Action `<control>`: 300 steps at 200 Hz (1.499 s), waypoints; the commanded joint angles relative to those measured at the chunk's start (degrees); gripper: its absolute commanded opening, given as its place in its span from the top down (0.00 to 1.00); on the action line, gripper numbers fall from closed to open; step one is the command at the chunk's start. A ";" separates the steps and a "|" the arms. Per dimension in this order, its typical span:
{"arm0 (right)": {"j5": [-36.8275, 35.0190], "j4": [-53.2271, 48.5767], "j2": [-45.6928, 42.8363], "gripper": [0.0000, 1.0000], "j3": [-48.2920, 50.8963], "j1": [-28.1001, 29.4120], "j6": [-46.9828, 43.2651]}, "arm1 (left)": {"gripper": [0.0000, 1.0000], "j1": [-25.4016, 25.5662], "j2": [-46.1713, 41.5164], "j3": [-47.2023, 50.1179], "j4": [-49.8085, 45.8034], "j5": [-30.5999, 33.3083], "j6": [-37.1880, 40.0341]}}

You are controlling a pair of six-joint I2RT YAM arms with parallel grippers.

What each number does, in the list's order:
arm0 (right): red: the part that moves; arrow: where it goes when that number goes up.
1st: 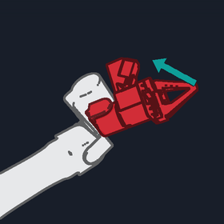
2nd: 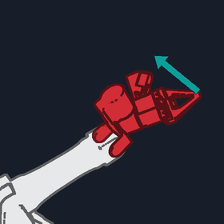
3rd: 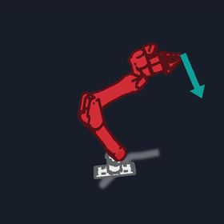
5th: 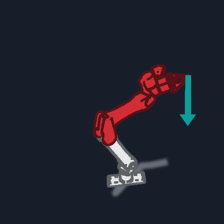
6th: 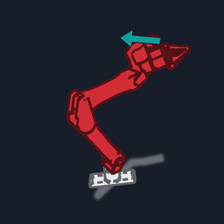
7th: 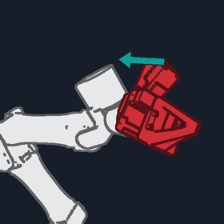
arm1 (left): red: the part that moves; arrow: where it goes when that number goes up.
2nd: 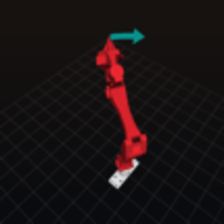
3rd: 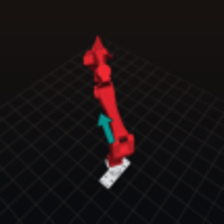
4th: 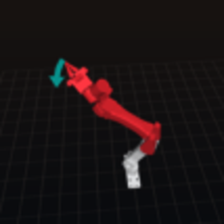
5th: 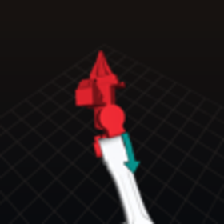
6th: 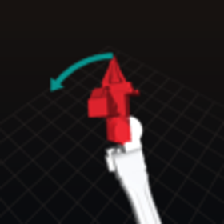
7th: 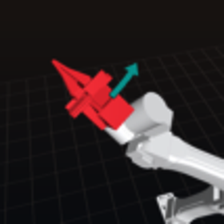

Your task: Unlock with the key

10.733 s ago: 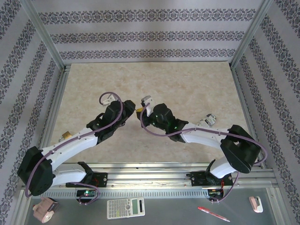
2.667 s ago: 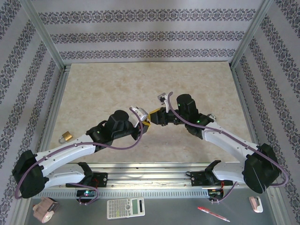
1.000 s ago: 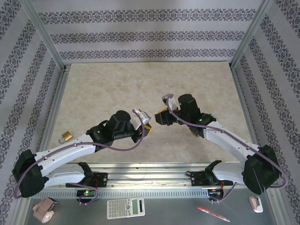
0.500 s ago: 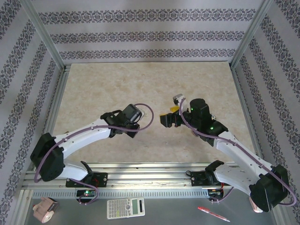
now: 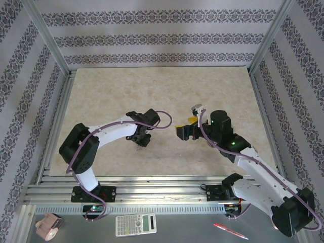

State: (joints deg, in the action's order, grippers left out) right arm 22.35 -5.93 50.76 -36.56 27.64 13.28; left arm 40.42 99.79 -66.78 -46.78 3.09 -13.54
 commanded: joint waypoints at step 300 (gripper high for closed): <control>-8.55 -21.63 -13.29 0.02 -1.78 -1.99 13.01 | 0.06 -20.80 -34.84 5.22 9.95 -8.98 -10.83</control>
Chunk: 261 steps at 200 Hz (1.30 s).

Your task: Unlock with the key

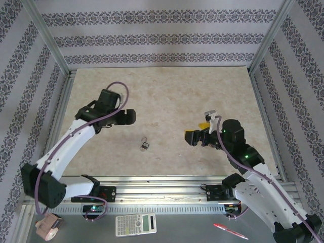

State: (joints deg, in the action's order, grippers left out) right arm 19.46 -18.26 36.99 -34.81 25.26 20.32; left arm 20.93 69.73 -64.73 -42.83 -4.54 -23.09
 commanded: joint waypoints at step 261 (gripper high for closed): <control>-33.06 -31.84 23.19 0.32 -5.93 -47.90 21.71 | 0.01 -1.11 3.48 23.04 55.35 -21.16 -5.10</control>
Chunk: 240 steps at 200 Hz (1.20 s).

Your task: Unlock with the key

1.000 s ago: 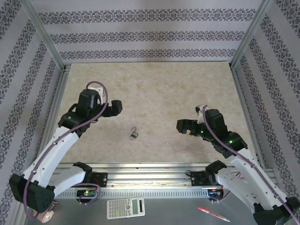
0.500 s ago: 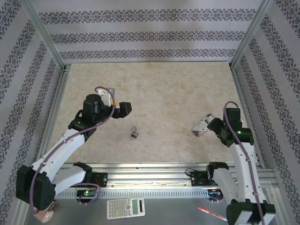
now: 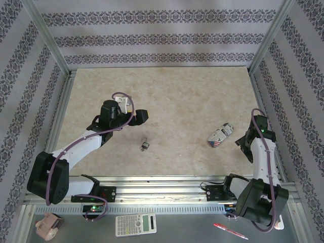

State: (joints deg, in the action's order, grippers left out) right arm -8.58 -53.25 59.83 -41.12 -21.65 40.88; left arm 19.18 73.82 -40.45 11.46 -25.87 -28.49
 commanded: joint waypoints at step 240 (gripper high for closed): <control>5.17 24.97 19.63 0.50 2.98 -20.19 -10.19 | 0.00 2.44 4.94 -3.09 -0.98 -4.80 -0.21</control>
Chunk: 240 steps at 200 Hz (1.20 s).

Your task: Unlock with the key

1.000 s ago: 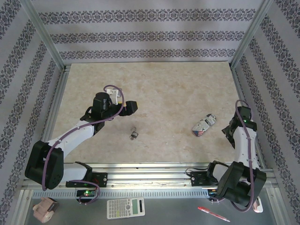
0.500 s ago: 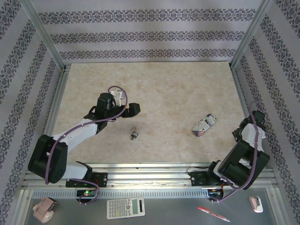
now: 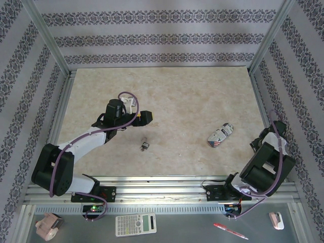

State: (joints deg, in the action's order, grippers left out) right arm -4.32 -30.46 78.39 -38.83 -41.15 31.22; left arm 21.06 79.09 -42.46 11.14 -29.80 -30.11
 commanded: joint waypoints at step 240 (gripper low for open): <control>3.48 0.38 0.29 1.00 1.22 3.72 -1.92 | 0.00 0.62 -0.15 -1.56 -2.09 -1.93 2.33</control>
State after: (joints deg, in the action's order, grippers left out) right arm -2.44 -26.55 80.12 -38.46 -38.72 29.61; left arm 21.06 79.09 -42.68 9.67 -30.48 -28.95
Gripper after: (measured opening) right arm 0.066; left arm 0.997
